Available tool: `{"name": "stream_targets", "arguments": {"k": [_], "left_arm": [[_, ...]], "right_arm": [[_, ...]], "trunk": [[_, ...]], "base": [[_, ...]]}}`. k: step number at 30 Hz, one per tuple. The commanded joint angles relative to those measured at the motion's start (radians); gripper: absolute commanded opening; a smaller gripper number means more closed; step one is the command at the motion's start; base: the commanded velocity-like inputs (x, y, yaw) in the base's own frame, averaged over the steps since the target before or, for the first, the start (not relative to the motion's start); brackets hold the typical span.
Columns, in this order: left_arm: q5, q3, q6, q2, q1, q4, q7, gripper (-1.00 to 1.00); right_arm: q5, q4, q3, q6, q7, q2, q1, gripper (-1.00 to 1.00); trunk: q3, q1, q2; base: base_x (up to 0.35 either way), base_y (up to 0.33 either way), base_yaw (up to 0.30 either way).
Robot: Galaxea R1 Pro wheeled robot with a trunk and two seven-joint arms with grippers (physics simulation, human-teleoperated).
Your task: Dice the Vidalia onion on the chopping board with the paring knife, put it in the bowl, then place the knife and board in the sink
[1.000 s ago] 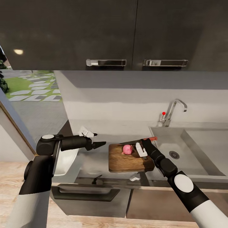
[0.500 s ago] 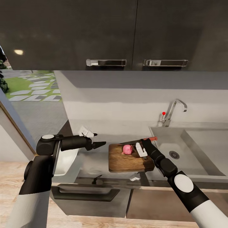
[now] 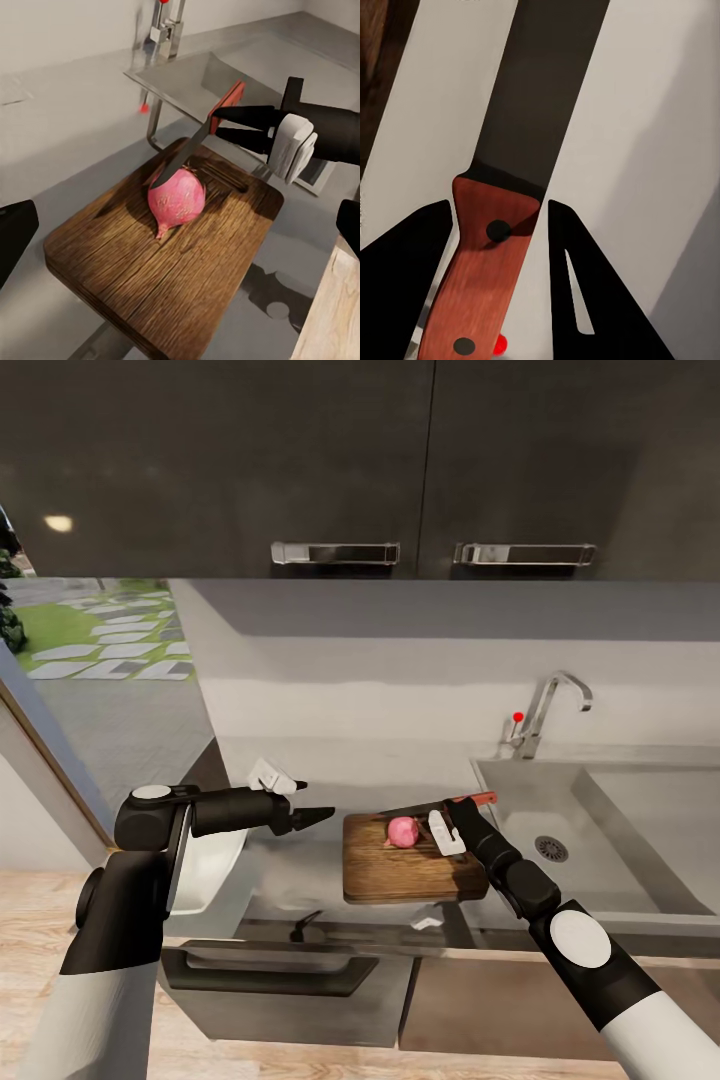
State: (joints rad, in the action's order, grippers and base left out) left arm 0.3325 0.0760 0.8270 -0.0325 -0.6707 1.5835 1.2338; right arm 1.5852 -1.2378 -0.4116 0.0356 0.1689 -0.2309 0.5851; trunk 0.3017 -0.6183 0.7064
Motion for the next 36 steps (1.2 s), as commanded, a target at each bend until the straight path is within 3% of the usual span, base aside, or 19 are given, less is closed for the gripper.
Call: {"name": "stream_targets", "arguments": {"k": [1,36], "left_arm": [[0.01,0.002,0.009,-0.001,-0.001,0.001,0.01,1.0],[0.01,0.002,0.01,-0.001,-0.001,0.001,0.01,1.0]], "right_arm": [[0.01,-0.002,-0.001,0.003,0.001,-0.001,0.001,-1.0],[0.01,-0.002,-0.001,0.003,0.001,-0.001,0.001,-1.0]], "trunk": [[0.005,-0.004,0.009],[0.011,-0.012,0.023]], "base": [[0.0,0.0,0.0],[0.0,0.0,0.0]]}}
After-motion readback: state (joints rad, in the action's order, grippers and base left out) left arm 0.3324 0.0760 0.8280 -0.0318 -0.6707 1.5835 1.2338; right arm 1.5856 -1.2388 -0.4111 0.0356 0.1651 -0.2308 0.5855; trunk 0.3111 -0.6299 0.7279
